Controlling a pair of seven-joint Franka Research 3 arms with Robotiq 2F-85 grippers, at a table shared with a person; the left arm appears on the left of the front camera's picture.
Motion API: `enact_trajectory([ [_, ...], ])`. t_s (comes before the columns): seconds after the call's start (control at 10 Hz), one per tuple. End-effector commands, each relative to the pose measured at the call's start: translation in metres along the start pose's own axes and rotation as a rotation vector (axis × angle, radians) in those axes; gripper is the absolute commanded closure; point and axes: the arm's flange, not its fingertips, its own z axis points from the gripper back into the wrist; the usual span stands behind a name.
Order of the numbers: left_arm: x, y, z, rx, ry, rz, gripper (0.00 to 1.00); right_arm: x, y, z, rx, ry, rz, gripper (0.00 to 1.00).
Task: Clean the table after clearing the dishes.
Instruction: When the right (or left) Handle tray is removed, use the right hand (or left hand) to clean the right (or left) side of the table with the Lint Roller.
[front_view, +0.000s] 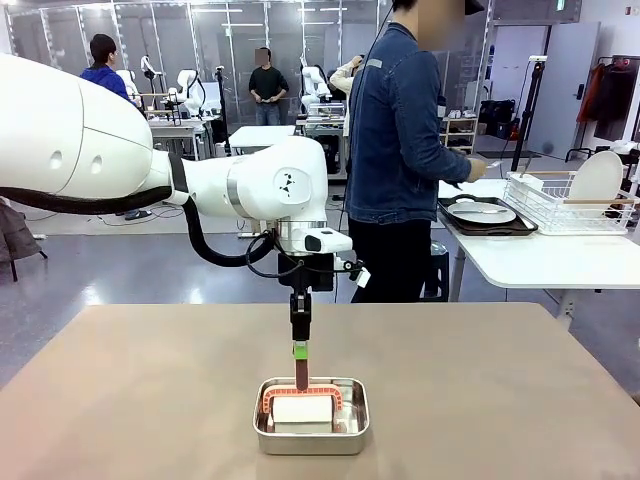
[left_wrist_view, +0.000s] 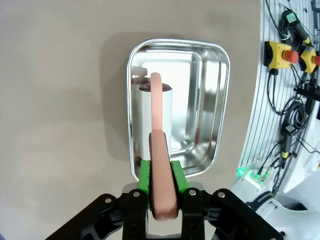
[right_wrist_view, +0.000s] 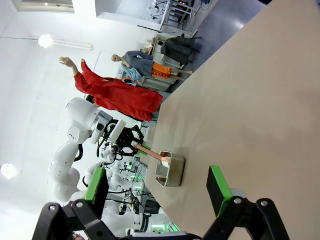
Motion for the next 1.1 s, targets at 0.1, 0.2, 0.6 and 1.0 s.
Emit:
enact_trajectory([
  [0.1,-0.011,-0.015,0.001,0.009,-0.037,0.017,1.00,0.000,0.004,0.000,-0.005,0.003,-0.010,0.00],
  [0.2,-0.013,-0.021,0.006,-0.006,-0.039,0.026,1.00,0.000,0.004,0.000,-0.005,0.003,-0.010,0.00],
  [0.6,-0.068,-0.092,0.086,0.126,-0.214,0.311,0.85,0.000,0.004,0.000,-0.005,0.003,-0.010,0.00],
  [1.0,-0.196,-0.094,0.097,0.179,-0.660,0.808,0.85,0.000,0.004,0.000,-0.005,0.003,-0.010,0.00],
])
